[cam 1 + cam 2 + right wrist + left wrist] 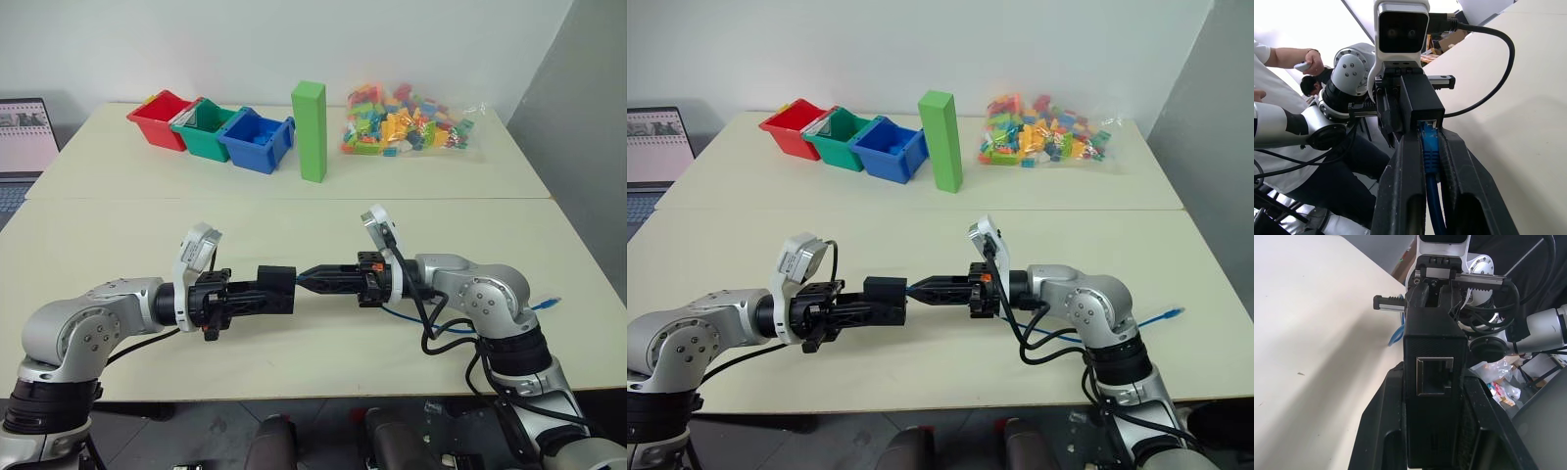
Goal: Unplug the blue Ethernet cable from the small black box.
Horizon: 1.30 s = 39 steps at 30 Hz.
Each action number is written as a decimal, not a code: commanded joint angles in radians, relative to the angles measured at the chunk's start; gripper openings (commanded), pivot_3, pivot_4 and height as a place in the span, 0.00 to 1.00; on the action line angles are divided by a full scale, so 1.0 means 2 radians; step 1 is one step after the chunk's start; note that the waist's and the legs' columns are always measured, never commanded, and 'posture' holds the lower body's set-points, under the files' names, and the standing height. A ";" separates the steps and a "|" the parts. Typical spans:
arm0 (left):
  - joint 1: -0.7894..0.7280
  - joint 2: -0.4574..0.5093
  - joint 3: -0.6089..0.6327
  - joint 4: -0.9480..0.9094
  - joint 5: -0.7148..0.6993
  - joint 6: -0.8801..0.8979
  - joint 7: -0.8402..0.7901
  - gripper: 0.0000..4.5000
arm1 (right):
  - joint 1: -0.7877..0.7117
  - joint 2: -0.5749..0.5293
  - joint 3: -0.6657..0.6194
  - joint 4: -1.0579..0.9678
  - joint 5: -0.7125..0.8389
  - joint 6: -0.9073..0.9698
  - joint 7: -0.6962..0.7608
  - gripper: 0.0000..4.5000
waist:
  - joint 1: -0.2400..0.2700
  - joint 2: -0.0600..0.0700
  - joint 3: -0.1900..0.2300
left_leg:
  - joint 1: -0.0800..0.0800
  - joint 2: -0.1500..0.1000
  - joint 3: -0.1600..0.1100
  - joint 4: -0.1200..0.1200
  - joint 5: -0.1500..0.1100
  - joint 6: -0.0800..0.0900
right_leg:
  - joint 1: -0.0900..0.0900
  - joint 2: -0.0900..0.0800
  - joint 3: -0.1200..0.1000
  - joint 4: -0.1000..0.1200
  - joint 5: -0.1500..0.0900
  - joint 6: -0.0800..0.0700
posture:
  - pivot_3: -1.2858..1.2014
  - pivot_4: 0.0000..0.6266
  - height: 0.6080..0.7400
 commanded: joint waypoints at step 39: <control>0.005 -0.097 -0.004 0.060 0.197 -0.220 0.144 0.18 | -0.127 0.065 -0.016 0.444 -0.386 -0.527 -0.222 0.47 | 0.001 0.000 0.000 | -0.001 0.000 0.001 -0.001 0.000 0.000 | -0.001 -0.001 0.001 -0.001 0.002 -0.003 | 0.52 0.24 1.00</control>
